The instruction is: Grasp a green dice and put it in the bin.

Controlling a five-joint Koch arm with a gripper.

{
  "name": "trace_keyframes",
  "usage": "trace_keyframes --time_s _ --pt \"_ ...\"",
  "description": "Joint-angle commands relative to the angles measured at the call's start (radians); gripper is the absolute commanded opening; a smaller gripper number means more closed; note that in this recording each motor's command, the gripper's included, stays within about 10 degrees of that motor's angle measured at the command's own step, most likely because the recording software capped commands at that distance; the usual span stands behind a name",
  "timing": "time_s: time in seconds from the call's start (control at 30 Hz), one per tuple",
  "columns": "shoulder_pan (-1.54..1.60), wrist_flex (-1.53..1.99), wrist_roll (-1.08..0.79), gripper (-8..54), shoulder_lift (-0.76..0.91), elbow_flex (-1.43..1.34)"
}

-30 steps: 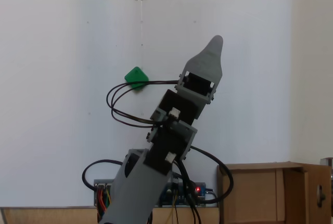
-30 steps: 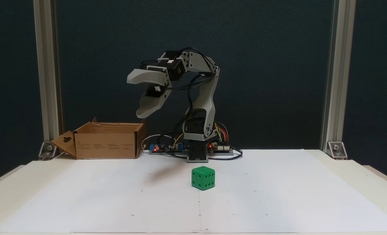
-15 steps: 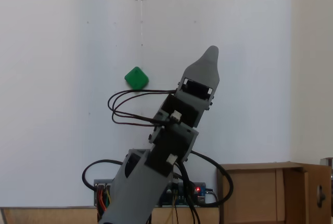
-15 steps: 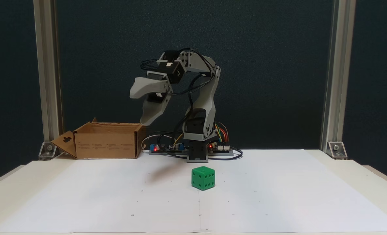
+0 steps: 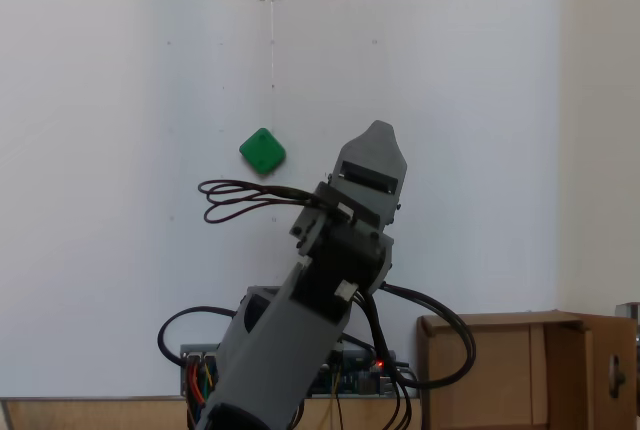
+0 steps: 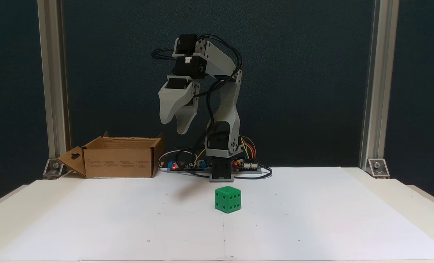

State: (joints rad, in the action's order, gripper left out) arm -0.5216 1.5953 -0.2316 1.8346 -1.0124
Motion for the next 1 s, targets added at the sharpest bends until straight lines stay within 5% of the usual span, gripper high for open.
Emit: trace_keyframes --time_s 0.0,0.97 --pt "0.000 0.120 0.106 44.1 0.008 0.057" --pt "0.304 0.181 0.229 44.0 0.040 0.043"
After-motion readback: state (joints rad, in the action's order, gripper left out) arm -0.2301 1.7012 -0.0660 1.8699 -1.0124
